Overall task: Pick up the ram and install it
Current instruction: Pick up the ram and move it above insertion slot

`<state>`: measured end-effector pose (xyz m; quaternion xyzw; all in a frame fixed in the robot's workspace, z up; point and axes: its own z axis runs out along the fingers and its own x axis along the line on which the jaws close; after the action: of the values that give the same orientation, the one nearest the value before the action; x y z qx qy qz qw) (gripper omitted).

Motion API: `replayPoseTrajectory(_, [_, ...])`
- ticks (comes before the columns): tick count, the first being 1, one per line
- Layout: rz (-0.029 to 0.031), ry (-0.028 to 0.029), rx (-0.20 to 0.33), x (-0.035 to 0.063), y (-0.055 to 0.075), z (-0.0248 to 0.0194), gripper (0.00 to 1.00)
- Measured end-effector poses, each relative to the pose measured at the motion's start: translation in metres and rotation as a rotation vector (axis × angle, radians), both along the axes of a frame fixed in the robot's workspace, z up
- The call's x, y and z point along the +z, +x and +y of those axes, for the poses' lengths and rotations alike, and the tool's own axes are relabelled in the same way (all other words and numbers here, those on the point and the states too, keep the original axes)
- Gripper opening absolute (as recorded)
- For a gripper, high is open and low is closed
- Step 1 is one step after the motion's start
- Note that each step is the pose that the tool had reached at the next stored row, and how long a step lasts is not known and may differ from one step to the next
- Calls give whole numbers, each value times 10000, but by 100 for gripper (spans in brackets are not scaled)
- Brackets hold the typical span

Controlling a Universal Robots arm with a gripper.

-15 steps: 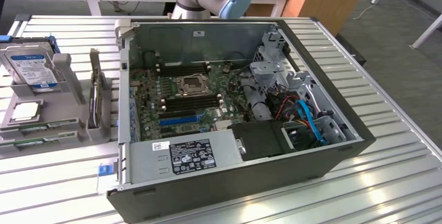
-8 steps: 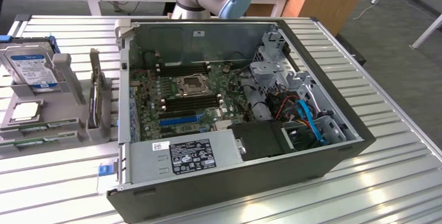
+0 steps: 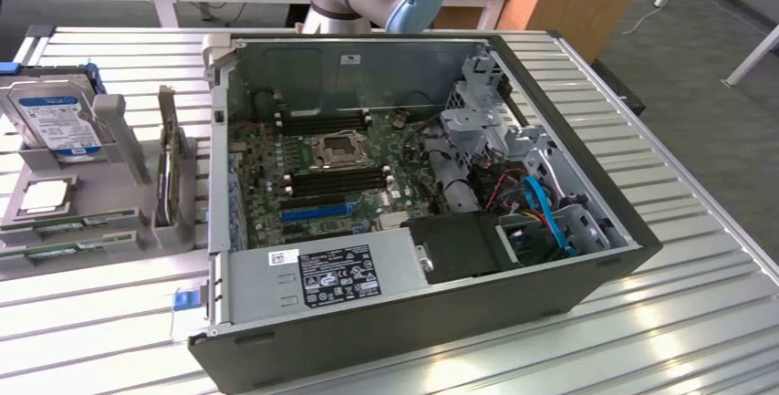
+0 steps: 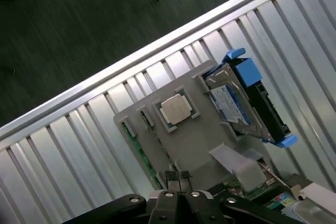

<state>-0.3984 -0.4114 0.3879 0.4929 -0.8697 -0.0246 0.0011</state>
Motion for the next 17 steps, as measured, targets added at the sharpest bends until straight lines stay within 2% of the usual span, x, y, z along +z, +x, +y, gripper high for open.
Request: replayPoseTrajectory(17, [0,0,1489,0,0,0,10])
